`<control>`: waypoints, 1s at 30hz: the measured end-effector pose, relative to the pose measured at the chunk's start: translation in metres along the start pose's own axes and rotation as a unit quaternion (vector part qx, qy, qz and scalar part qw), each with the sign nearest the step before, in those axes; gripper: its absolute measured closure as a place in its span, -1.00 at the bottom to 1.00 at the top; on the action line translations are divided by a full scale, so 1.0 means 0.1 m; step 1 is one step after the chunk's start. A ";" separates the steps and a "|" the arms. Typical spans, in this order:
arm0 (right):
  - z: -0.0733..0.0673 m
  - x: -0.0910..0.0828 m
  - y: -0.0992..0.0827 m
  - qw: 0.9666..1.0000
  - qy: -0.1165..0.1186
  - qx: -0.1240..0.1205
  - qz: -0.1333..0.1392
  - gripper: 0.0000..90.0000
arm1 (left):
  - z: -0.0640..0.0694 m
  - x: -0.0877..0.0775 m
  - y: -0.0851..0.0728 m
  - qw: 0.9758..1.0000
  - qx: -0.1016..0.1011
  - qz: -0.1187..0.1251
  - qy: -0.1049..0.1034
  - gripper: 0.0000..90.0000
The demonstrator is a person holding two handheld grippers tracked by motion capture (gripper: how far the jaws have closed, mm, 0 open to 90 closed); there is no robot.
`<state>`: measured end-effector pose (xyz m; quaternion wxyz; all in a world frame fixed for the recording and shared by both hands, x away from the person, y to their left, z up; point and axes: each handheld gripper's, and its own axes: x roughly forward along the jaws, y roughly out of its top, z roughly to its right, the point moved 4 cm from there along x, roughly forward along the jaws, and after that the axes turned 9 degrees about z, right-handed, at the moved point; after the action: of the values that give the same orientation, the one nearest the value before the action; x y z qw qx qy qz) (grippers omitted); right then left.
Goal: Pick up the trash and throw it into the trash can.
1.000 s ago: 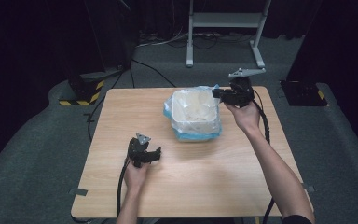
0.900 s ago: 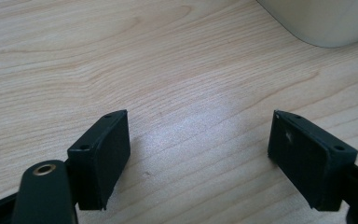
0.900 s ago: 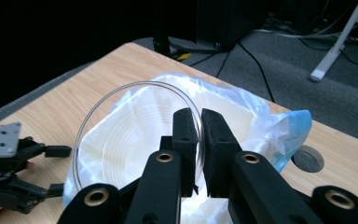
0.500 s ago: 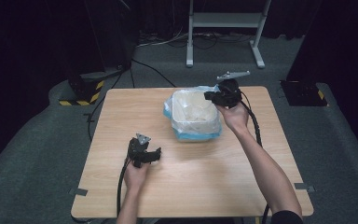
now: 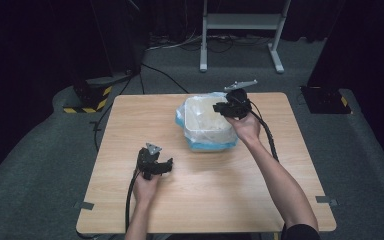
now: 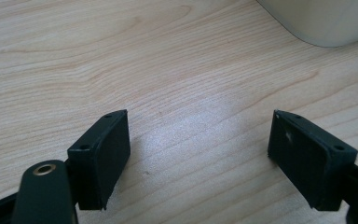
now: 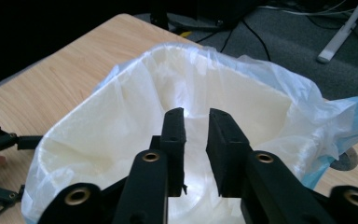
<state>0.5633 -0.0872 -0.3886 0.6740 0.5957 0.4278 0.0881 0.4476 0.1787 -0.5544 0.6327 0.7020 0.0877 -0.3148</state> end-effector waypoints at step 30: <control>0.17 -0.53 -0.09 0.998 -0.022 0.014 0.062 0.30 | 0.00 0.00 0.00 1.000 0.001 0.000 0.000 -0.54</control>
<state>0.5385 -0.1355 -0.3731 0.6684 0.6320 0.3761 0.1108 0.4476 0.1788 -0.5543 0.6321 0.7025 0.0881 -0.3148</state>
